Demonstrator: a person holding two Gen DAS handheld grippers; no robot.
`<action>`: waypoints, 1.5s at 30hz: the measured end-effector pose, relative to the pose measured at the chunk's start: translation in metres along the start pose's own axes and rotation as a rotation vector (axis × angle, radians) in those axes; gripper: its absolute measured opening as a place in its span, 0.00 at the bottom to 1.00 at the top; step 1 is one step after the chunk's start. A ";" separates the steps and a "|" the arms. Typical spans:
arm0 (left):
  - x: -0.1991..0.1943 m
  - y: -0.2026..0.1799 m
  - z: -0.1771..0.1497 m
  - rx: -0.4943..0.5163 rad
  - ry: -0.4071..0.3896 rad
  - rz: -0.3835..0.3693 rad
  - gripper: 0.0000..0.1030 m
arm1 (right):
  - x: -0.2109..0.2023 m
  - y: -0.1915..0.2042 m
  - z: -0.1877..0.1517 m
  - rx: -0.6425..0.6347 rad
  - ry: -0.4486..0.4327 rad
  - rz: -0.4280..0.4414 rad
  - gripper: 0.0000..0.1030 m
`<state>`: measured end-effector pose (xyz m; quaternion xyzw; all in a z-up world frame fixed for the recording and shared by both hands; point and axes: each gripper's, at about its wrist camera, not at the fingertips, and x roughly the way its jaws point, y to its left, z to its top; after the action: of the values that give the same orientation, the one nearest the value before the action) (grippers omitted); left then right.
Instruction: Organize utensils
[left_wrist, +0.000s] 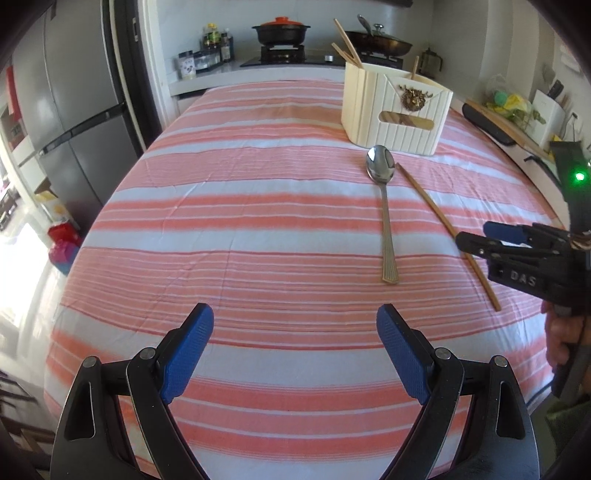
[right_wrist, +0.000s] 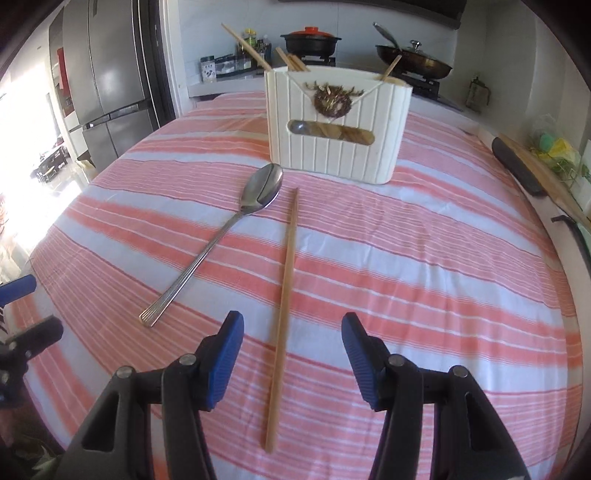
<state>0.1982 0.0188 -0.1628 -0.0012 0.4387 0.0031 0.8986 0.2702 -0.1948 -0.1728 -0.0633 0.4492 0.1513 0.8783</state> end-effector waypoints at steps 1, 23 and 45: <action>0.000 0.000 -0.001 0.003 0.003 0.004 0.88 | 0.008 0.001 0.003 0.000 0.019 0.003 0.53; 0.083 -0.075 0.067 0.193 0.027 -0.046 0.86 | -0.034 -0.067 -0.072 0.155 -0.009 -0.257 0.06; 0.059 -0.047 0.021 0.024 0.028 -0.025 0.08 | -0.039 -0.068 -0.081 0.146 -0.043 -0.222 0.07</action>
<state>0.2512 -0.0278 -0.1966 0.0039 0.4510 -0.0134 0.8924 0.2083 -0.2868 -0.1902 -0.0454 0.4304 0.0215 0.9012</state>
